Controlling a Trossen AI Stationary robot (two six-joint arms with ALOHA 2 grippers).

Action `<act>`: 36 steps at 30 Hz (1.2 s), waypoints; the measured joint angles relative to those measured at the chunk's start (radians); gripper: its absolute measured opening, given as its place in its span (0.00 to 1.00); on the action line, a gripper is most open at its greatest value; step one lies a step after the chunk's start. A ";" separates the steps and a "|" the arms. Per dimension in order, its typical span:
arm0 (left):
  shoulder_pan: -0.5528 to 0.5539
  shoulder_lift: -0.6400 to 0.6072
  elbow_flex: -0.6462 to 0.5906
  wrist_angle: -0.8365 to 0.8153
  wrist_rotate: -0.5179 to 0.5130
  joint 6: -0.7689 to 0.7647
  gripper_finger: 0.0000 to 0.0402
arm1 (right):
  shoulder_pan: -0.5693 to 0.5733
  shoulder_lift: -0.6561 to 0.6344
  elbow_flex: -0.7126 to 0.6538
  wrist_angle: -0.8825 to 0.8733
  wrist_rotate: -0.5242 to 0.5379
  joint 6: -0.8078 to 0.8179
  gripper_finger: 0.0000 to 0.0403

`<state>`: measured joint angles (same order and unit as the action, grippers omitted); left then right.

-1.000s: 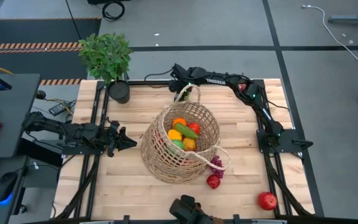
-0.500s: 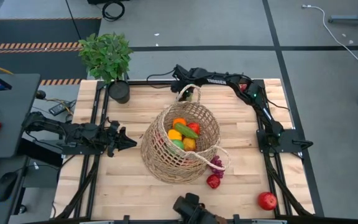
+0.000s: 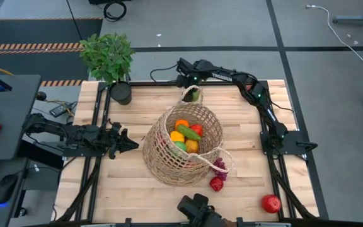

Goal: Build produce basket
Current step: Put the green pear into the brown basket

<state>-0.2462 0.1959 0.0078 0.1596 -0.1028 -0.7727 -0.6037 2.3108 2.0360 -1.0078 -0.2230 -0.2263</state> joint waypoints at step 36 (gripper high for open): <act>0.000 0.000 0.000 0.000 0.000 -0.001 0.16 | 0.076 -0.681 0.281 -0.195 0.117 0.642 0.72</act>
<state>-0.2460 0.1962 0.0076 0.1600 -0.1031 -0.7734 -0.5273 1.6296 2.3169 -1.2024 -0.1059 0.4159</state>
